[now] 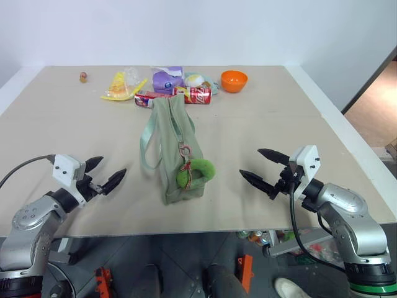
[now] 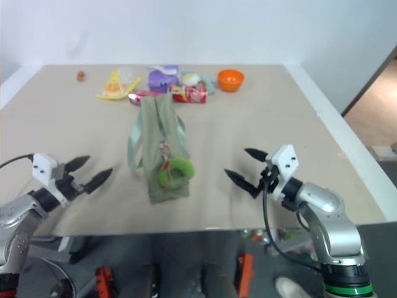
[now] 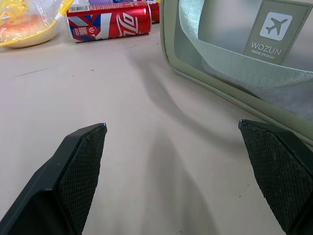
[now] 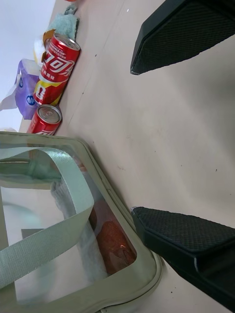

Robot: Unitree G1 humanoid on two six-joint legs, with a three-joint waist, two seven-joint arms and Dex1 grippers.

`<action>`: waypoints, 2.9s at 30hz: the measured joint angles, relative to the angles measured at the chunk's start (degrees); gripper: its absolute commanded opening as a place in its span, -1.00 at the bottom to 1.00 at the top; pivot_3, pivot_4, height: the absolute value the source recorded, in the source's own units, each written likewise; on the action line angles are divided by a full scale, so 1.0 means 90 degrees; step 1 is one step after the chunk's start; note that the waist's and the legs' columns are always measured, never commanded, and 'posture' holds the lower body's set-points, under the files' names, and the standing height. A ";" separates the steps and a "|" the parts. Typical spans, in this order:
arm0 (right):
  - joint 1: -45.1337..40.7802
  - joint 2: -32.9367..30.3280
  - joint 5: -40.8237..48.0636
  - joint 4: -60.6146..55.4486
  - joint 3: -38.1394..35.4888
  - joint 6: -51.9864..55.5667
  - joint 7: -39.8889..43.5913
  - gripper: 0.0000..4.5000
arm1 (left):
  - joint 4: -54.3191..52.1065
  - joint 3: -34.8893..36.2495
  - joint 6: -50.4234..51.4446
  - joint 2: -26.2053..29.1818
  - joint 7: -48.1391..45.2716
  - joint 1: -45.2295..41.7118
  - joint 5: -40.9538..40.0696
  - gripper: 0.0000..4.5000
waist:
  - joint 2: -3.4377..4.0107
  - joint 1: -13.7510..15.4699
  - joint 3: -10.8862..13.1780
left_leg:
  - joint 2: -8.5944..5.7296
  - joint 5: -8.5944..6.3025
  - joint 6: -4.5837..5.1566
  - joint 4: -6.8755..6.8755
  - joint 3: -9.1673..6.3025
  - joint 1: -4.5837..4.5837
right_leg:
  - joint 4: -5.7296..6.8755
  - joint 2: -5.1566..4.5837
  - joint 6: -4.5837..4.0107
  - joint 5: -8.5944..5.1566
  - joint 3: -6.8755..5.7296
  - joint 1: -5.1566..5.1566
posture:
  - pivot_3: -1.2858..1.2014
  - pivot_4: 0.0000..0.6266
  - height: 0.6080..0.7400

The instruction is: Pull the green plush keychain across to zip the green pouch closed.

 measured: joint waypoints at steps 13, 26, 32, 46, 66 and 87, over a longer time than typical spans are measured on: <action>-0.0051 0.0001 -0.0088 0.0228 -0.0001 -0.0238 0.0068 0.99 | 0.0038 -0.0005 0.0043 -0.0030 -0.0185 -0.0232 -0.0151 0.99 | 0.0000 0.0000 0.0000 | 0.0000 0.0000 0.0000 0.0000 0.0002 0.0000 | 0.0000 0.0001 0.0001 0.0001 0.0000 0.0000 | 0.03 -0.52 1.00; -0.0260 0.0006 -0.0122 0.0445 0.0043 -0.0451 0.0331 0.99 | -0.0048 0.0027 0.0073 -0.0029 -0.0353 -0.0192 -0.0448 0.99 | 0.0000 -0.0004 0.0000 | 0.0000 0.0000 0.0000 0.0001 0.0003 0.0000 | 0.0000 0.0000 0.0002 0.0002 0.0001 0.0001 | 0.03 -0.52 1.00; -0.1552 -0.0042 -0.0234 0.0893 0.0511 -0.0633 0.0799 0.99 | -0.0250 0.0078 0.0110 -0.0030 -0.0351 -0.0063 -0.0615 0.99 | 0.0006 -0.0071 0.0004 | 0.0002 0.0003 0.0005 0.0003 0.0009 0.0004 | 0.0000 0.0001 -0.0003 0.0014 0.0003 -0.0003 | 0.03 -0.52 1.00; -0.6170 0.0486 -0.2256 0.5194 0.2667 -0.5603 0.3456 0.99 | -0.0582 0.0080 0.0501 -0.0039 -0.0312 -0.0056 -0.0990 0.99 | 0.0014 -0.0091 0.0012 | 0.0006 0.0001 0.0008 -0.0007 0.0013 0.0000 | 0.0000 0.0003 -0.0040 0.0023 0.0002 -0.0009 | 0.03 -0.52 1.00; -0.8154 0.1126 -0.4826 0.8753 0.3768 -0.9781 0.2138 0.99 | -0.2118 0.0124 0.1749 0.0630 -0.0598 -0.0336 -0.2953 0.99 | 0.0020 -0.0088 0.0018 | 0.0007 0.0000 0.0005 -0.0014 0.0002 0.0014 | 0.0018 -0.0001 -0.0069 0.0014 -0.0009 -0.0005 | 0.03 -0.52 1.00; -0.8429 0.0870 -0.5600 0.9020 0.4139 -1.0020 0.1110 -0.70 | -0.1886 -0.0116 0.1791 0.0771 -0.0736 -0.0677 -0.2575 1.00 | 0.0023 -0.0088 0.0020 | 0.0005 0.0000 0.0005 -0.0020 0.0004 0.0014 | 0.0018 -0.0002 -0.0072 0.0009 -0.0007 -0.0005 | 0.03 -0.52 1.00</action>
